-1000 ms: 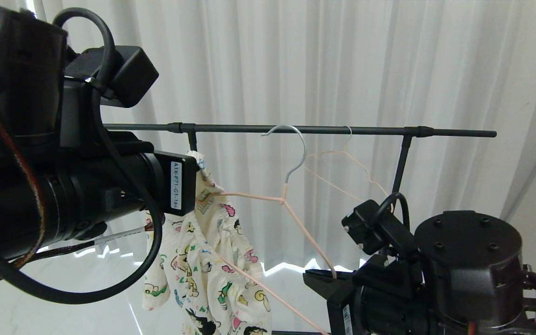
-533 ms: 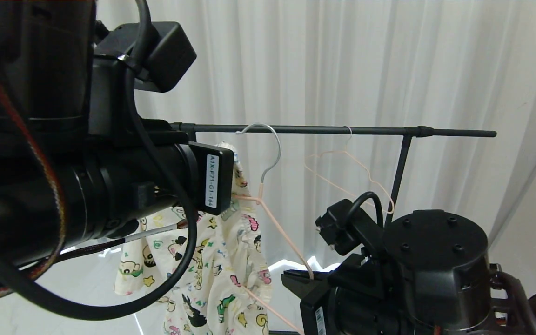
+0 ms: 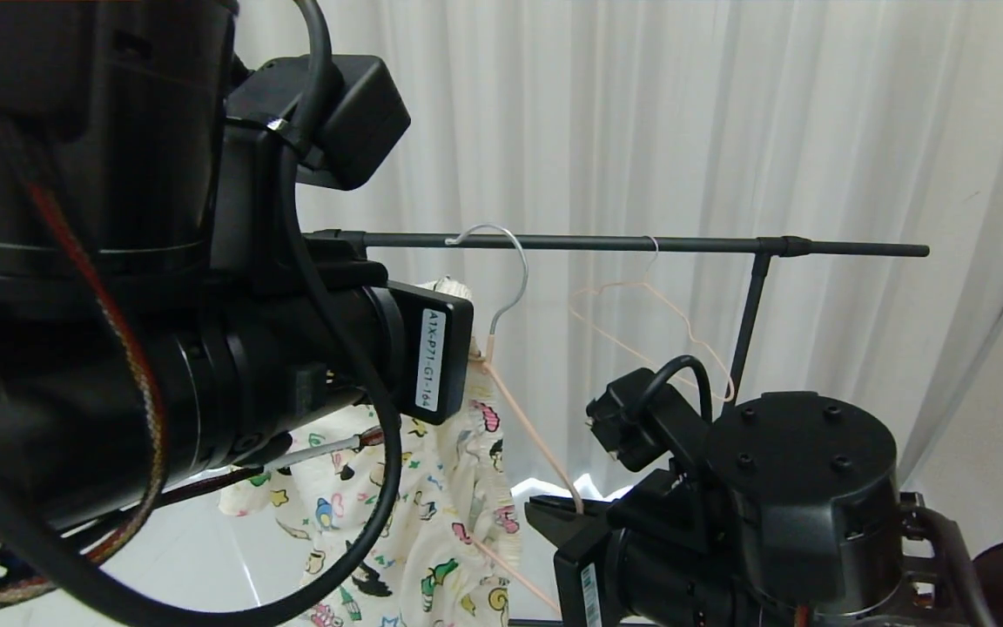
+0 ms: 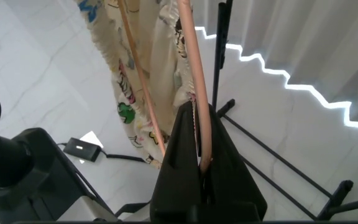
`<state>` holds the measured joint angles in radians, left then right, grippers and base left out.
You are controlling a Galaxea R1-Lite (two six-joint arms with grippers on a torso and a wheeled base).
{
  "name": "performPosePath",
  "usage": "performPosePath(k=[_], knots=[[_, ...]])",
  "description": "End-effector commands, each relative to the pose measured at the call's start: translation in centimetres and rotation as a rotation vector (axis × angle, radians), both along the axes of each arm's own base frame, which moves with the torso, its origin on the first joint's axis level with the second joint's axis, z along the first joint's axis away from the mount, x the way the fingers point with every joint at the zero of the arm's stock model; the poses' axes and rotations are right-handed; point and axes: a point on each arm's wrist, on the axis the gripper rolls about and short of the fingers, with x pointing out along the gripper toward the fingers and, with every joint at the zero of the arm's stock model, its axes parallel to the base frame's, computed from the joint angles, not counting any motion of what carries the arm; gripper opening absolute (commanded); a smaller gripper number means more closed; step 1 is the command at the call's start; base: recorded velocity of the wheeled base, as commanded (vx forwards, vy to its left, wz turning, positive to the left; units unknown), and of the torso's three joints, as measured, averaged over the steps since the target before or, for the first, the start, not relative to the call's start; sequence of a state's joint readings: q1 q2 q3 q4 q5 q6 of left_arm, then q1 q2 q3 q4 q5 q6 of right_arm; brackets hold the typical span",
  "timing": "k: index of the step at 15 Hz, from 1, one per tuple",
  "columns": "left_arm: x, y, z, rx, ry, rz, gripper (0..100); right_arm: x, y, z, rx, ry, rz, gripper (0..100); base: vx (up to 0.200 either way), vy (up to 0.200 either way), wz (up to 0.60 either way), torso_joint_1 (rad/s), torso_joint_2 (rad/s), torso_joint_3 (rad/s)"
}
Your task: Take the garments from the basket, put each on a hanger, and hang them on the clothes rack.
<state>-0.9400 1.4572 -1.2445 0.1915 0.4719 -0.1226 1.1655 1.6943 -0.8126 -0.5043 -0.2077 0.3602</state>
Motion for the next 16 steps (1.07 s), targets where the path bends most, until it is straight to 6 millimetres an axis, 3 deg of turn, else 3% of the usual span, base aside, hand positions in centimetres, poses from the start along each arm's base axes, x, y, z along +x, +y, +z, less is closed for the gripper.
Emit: performPosePath(k=[1,2,11,16], knots=[[0.0,-0.1,0.0,0.000,-0.001,0.002,0,-0.1,-0.1,0.3,0.016,-0.007,-0.001,0,0.000,0.000,0.00,0.000,0.00,0.000],[0.0,0.0,0.0,0.004,-0.005,0.018,100,-0.1,-0.1,0.4,0.027,-0.012,-0.002,0,0.000,0.000,0.00,0.000,0.00,0.000],[0.6,1.0,-0.1,0.019,-0.027,0.127,100,0.0,-1.5,1.7,0.064,-0.042,-0.054,0,0.000,0.000,0.00,0.000,0.00,0.000],[-0.7,2.7,-0.5,0.023,-0.026,0.126,100,0.2,-2.0,2.2,0.102,-0.060,-0.067,0,0.000,0.000,0.00,0.000,0.00,0.000]])
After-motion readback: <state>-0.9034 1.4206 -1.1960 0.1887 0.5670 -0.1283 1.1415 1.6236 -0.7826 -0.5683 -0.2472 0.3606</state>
